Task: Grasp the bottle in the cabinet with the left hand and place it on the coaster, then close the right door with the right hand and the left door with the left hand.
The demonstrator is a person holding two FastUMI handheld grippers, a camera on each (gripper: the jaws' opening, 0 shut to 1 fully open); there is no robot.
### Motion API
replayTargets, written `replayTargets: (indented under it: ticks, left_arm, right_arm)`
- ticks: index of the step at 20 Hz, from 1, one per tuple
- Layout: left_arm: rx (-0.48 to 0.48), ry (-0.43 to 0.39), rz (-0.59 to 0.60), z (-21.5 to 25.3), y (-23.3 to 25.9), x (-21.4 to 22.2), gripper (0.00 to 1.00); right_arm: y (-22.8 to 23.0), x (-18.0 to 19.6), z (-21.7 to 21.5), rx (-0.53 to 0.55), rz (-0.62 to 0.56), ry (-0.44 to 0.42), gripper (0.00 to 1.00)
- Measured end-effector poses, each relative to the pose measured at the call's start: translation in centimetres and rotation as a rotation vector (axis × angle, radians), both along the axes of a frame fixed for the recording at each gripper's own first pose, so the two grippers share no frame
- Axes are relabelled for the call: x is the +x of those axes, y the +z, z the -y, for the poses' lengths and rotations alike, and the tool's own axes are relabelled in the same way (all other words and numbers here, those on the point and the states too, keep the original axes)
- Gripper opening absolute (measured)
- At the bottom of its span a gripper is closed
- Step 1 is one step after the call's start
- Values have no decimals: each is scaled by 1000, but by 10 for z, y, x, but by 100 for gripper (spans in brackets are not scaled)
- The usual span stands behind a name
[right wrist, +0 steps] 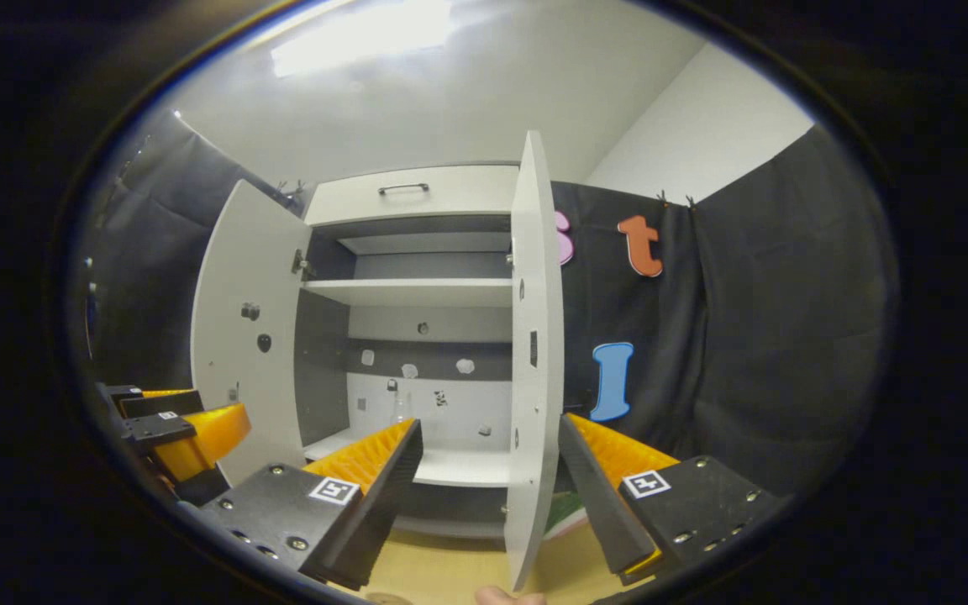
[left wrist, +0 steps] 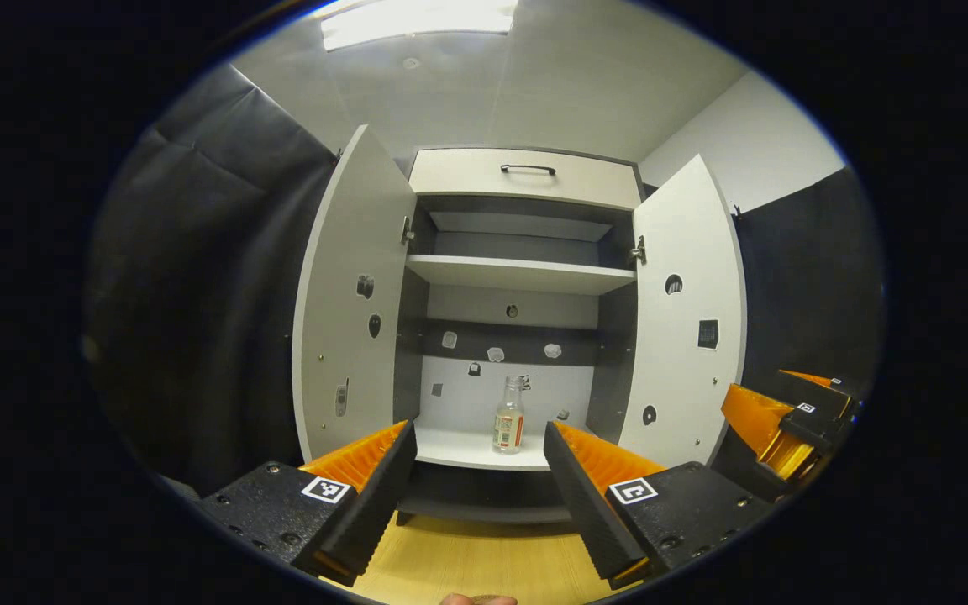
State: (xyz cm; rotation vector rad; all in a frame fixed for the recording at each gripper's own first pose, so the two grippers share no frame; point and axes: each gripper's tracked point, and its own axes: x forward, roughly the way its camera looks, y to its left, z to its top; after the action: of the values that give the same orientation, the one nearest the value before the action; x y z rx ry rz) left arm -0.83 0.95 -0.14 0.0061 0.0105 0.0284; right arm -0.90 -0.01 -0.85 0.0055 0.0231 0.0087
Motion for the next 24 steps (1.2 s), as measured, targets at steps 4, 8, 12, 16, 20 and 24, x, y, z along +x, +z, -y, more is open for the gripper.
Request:
replayTargets:
  ticks: [4,8,12,16,20,24]
  left_arm:
    - [7,-4,-3,1,-1,1,96]
    - [10,-3,-10,-2,-5,2,96]
    - [2,4,-20,-9,-10,5,96]
    - [-10,11,-28,-21,-14,11,96]
    - [-14,10,-29,-31,-15,20,96]
    - [-18,-10,-28,-36,-16,32,96]
  right_arm:
    - [-1,-1,-2,-12,0,0,93]
    - [-3,0,-5,-13,-4,1,98]
    - [-3,3,-10,-13,-9,4,98]
    - [-6,10,-21,-5,-18,13,98]
    - [-7,18,-30,13,-25,11,98]
    - [-14,27,-42,8,-34,11,100]
